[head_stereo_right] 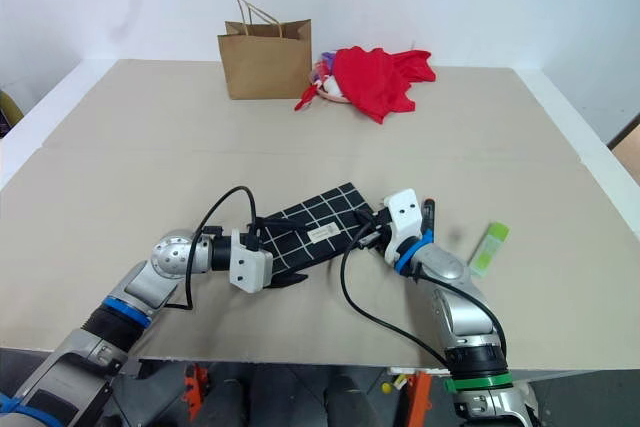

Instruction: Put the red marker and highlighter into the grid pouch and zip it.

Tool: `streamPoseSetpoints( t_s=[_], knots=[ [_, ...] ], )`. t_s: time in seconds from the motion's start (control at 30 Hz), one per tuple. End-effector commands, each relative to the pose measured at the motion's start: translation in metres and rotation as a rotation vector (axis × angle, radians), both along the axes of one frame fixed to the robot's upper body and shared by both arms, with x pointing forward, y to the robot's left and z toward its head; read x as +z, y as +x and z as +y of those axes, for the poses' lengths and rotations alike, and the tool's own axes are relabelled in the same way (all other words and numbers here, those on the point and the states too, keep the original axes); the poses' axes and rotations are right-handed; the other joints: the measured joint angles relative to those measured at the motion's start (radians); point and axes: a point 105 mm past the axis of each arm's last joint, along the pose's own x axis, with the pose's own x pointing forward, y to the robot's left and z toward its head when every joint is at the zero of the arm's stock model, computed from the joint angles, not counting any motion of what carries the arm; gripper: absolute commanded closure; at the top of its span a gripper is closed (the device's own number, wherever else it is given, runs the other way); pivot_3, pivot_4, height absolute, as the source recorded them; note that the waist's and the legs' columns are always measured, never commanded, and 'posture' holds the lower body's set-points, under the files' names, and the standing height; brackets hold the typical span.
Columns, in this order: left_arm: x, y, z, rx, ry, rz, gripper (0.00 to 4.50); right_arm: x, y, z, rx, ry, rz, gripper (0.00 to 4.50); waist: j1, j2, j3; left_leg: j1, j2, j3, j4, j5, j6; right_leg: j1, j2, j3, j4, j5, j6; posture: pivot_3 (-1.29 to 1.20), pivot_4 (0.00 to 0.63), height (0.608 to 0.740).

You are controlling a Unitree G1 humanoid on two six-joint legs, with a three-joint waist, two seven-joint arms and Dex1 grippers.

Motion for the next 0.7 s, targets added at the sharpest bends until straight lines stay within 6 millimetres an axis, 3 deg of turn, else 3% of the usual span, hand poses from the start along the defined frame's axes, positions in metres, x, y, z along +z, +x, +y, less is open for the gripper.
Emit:
streamPoseSetpoints(
  t_s=[0.03, 0.1, 0.3, 0.7],
  knots=[
    [-0.001, 0.007, -0.003, 0.013, 0.009, -0.014, 0.76, 0.004, 0.0, 0.001, 0.0, 0.003, -0.015, 4.5, 0.0, 0.0, 0.0, 0.0, 0.0, 0.0, 0.0, 0.0, 0.0, 0.0, 0.0, 0.0, 0.0, 0.0, 0.0, 0.0, 0.15, 0.74],
    [0.0, 0.007, -0.005, 0.004, 0.008, -0.028, 1.52, 0.005, 0.0, 0.001, 0.0, 0.004, -0.018, 4.5, 0.0, 0.0, 0.0, 0.0, 0.0, 0.0, 0.0, 0.0, 0.0, 0.0, 0.0, 0.0, 0.0, 0.0, 0.0, 0.0, 0.15, 0.74],
    [0.003, 0.009, -0.005, -0.006, 0.003, -0.044, 4.42, 0.007, 0.0, 0.002, -0.002, 0.008, -0.024, 4.5, 0.0, 0.0, 0.0, 0.0, 0.0, 0.0, -0.001, 0.0, 0.0, 0.0, 0.0, 0.0, 0.0, 0.0, 0.0, 0.0, 0.15, 0.74],
    [0.009, 0.009, -0.006, -0.014, -0.039, -0.036, 4.47, 0.006, -0.001, 0.002, -0.005, 0.009, -0.028, 4.5, 0.0, 0.0, 0.0, 0.0, 0.0, 0.0, -0.001, 0.0, 0.0, 0.0, 0.0, 0.0, 0.0, -0.001, 0.0, 0.0, 0.15, 0.74]
  ],
)
